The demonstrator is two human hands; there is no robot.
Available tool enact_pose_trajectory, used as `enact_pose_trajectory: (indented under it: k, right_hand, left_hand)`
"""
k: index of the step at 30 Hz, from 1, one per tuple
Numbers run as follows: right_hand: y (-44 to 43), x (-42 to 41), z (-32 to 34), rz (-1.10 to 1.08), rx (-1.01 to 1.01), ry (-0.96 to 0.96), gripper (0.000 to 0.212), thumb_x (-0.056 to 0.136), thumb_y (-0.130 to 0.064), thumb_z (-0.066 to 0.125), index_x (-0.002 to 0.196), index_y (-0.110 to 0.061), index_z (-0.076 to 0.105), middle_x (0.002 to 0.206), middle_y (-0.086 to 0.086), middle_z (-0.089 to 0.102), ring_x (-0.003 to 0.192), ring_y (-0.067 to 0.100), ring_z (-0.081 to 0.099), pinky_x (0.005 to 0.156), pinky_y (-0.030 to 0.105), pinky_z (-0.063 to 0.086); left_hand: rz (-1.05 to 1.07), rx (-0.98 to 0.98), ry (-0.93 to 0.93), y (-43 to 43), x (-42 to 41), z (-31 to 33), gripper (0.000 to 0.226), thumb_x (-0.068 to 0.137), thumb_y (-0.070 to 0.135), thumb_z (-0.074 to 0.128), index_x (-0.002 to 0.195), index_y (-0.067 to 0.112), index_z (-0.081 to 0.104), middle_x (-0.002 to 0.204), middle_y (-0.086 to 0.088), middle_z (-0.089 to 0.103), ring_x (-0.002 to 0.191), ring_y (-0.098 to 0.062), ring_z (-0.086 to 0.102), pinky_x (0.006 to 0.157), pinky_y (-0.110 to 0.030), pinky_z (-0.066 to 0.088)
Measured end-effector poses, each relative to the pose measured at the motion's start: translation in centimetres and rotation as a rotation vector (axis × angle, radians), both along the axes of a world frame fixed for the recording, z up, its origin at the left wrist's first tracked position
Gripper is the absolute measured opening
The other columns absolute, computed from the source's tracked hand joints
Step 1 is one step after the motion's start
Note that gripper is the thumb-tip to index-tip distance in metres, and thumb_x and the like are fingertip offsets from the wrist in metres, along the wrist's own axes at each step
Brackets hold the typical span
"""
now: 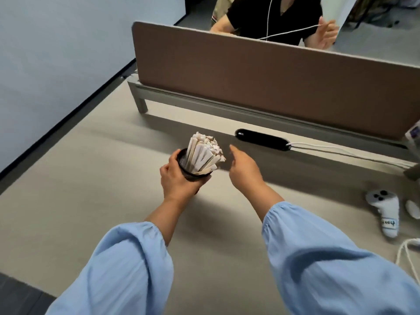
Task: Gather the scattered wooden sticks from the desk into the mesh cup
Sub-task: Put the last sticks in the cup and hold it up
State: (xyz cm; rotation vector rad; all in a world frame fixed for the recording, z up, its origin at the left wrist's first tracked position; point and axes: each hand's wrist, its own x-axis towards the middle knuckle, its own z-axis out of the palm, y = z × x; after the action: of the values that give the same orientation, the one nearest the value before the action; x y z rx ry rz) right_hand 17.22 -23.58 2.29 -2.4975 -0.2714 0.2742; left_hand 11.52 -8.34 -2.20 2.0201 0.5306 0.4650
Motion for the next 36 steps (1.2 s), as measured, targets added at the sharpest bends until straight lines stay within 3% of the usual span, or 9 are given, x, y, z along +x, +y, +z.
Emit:
enact_pose_trajectory:
  k: [3, 5, 7, 10, 13, 17, 27, 33, 36]
  right_hand:
    - [3.6, -0.4, -1.7, 0.236, -0.013, 0.165, 0.069, 0.086, -0.013, 0.061, 0.146, -0.022, 0.030, 0.144, 0.006, 0.044, 0.120, 0.028, 0.054, 0.097, 0.032, 0.045]
    - [6.4, -0.4, -1.8, 0.240, 0.134, 0.204, 0.074, 0.079, -0.021, 0.072, 0.142, -0.024, 0.034, 0.138, 0.002, 0.051, 0.105, 0.024, 0.060, 0.084, 0.027, 0.046]
    - [9.5, 0.0, -1.6, 0.165, 0.247, 0.209, 0.068, 0.076, -0.024, 0.074, 0.136, -0.025, 0.041, 0.130, 0.001, 0.059, 0.097, 0.023, 0.063, 0.084, 0.029, 0.049]
    - [13.4, 1.3, -1.6, 0.080, 0.277, 0.236, 0.059, 0.079, -0.029, 0.071, 0.132, -0.022, 0.046, 0.124, 0.006, 0.063, 0.109, 0.028, 0.062, 0.091, 0.034, 0.049]
    - [16.8, 2.9, -1.9, 0.035, 0.284, 0.264, 0.061, 0.080, -0.029, 0.072, 0.134, -0.019, 0.046, 0.126, 0.006, 0.062, 0.117, 0.026, 0.057, 0.092, 0.030, 0.044]
    - [21.0, 5.3, -3.0, 0.036, 0.288, 0.311, 0.059, 0.083, -0.019, 0.069, 0.135, -0.017, 0.043, 0.131, 0.007, 0.059, 0.122, 0.026, 0.053, 0.094, 0.026, 0.041]
    - [27.8, 11.3, -5.5, -0.020, 0.305, 0.382, 0.057, 0.084, -0.020, 0.066, 0.135, -0.013, 0.042, 0.133, 0.010, 0.057, 0.124, 0.028, 0.052, 0.096, 0.029, 0.042]
    - [29.4, 13.8, -5.7, 0.032, 0.208, 0.316, 0.051, 0.086, -0.024, 0.062, 0.133, -0.012, 0.048, 0.129, 0.014, 0.059, 0.119, 0.033, 0.055, 0.094, 0.033, 0.045]
    - [29.4, 14.3, -5.8, 0.067, 0.169, 0.288, 0.052, 0.087, -0.021, 0.061, 0.136, -0.012, 0.046, 0.133, 0.015, 0.055, 0.121, 0.034, 0.053, 0.094, 0.034, 0.045]
  left_hand:
    - [-0.049, -0.139, 0.005, 3.2, 1.1, 0.3, 0.094, 0.047, 0.031, 0.088, 0.126, 0.026, 0.038, 0.122, -0.006, 0.052, 0.114, -0.020, 0.049, 0.097, -0.036, 0.043]
    - [-0.111, -0.248, 0.010, 5.3, 1.8, 0.5, 0.095, 0.052, 0.022, 0.088, 0.130, 0.020, 0.034, 0.125, -0.004, 0.052, 0.113, -0.018, 0.051, 0.094, -0.033, 0.045]
    - [-0.174, -0.315, 0.023, 8.0, 2.4, 0.7, 0.097, 0.053, 0.020, 0.087, 0.132, 0.017, 0.032, 0.126, -0.002, 0.051, 0.114, -0.017, 0.051, 0.092, -0.030, 0.045]
    - [-0.298, -0.371, 0.065, 12.3, 3.4, 1.0, 0.088, 0.054, 0.017, 0.080, 0.129, 0.021, 0.036, 0.120, 0.004, 0.054, 0.111, -0.010, 0.052, 0.091, -0.025, 0.043]
    - [-0.398, -0.387, 0.137, 16.7, 5.0, 0.1, 0.083, 0.065, -0.003, 0.077, 0.134, 0.018, 0.036, 0.126, 0.002, 0.053, 0.118, -0.010, 0.049, 0.096, -0.027, 0.041]
    - [-0.329, -0.413, 0.180, 20.9, 7.3, -1.4, 0.074, 0.073, -0.016, 0.059, 0.135, 0.014, 0.034, 0.131, -0.003, 0.050, 0.122, -0.015, 0.047, 0.101, -0.035, 0.041]
    - [-0.227, -0.490, 0.211, 26.8, 14.5, -3.4, 0.069, 0.073, -0.019, 0.045, 0.134, 0.014, 0.038, 0.130, -0.009, 0.052, 0.120, -0.020, 0.048, 0.102, -0.044, 0.041]
    - [-0.277, -0.503, 0.213, 27.9, 17.0, -4.2, 0.070, 0.069, 0.004, 0.054, 0.134, 0.025, 0.038, 0.130, -0.003, 0.054, 0.120, -0.019, 0.049, 0.101, -0.046, 0.040]
    - [-0.259, -0.552, 0.235, 27.9, 17.5, -4.4, 0.076, 0.073, 0.004, 0.055, 0.141, 0.024, 0.026, 0.139, -0.005, 0.046, 0.126, -0.020, 0.043, 0.105, -0.050, 0.035]
